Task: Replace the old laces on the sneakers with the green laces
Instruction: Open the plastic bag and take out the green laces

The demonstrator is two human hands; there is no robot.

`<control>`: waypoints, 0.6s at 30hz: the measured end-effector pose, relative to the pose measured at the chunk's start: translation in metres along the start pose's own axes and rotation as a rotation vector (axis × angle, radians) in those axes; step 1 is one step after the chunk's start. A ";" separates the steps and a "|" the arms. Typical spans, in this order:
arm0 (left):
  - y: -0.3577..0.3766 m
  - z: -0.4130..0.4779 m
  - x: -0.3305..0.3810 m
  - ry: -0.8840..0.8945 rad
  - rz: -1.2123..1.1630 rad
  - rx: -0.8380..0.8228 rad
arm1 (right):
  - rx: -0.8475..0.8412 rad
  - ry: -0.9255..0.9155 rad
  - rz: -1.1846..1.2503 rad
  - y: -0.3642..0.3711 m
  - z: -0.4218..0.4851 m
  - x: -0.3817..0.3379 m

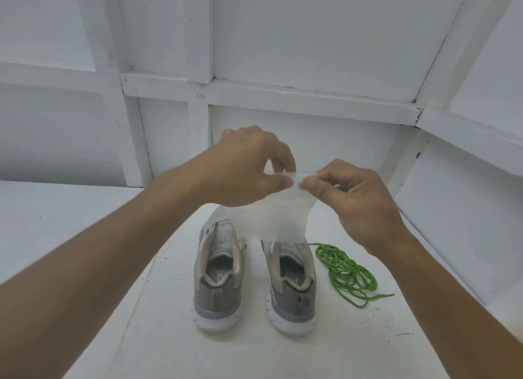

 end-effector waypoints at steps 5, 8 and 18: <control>0.004 0.001 0.003 0.036 -0.026 -0.011 | 0.011 -0.022 -0.053 0.000 -0.001 -0.001; 0.004 0.000 0.006 0.059 -0.037 0.004 | 0.014 -0.010 -0.050 0.000 -0.002 -0.001; 0.006 0.001 -0.001 0.020 -0.092 0.021 | 0.040 -0.026 -0.038 0.002 -0.002 -0.006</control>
Point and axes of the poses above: each hand's wrist, its own z-axis towards the middle knuckle, its own y-axis out of the palm, x = y × z, the point moved 7 cm from there along z, towards the middle knuckle, and after that the axes turned 3 degrees about x, right-handed, at the moved point
